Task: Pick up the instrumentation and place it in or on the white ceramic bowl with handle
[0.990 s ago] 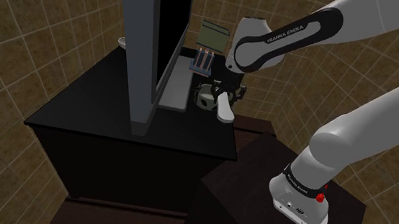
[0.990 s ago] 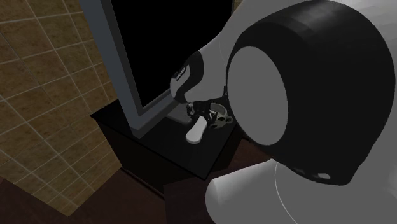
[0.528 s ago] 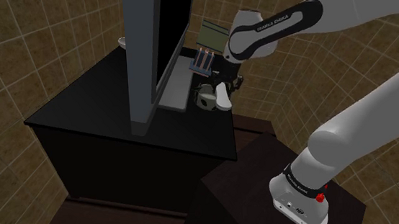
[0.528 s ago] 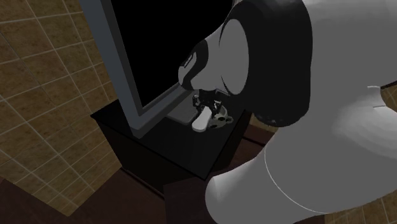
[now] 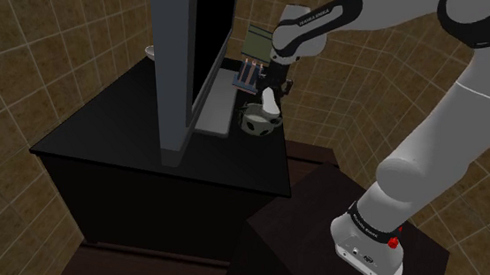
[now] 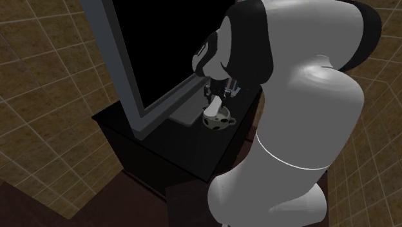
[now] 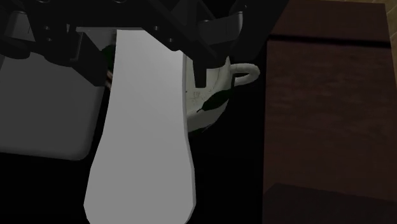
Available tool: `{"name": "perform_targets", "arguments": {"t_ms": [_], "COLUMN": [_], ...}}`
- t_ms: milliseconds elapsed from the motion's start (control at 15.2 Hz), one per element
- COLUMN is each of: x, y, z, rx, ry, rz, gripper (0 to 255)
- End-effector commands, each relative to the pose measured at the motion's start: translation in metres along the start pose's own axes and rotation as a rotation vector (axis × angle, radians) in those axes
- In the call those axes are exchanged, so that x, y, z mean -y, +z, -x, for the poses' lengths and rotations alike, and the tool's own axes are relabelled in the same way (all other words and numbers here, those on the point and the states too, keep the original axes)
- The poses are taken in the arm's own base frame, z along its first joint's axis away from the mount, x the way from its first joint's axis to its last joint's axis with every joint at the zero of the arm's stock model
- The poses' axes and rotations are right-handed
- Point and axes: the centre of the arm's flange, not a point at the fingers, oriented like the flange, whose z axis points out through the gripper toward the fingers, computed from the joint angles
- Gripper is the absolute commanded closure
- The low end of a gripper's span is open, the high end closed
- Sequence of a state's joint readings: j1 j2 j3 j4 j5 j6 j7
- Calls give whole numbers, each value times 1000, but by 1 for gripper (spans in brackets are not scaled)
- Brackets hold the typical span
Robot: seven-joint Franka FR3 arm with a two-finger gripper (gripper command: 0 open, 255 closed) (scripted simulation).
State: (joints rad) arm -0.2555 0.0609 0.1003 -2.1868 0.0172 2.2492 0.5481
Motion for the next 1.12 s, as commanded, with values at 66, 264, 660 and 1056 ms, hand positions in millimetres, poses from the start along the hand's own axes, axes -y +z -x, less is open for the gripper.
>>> {"name": "perform_targets", "arguments": {"t_ms": [66, 264, 660, 1056], "x": [0, 1, 0, 0], "y": [-3, 1, 32, 64], "z": [-39, -64, -65, -65], "rx": [-1, -1, -1, -1], "ry": [0, 0, 0, 0], "rz": [0, 0, 0, 0], "gripper": [255, 255, 255, 255]}}
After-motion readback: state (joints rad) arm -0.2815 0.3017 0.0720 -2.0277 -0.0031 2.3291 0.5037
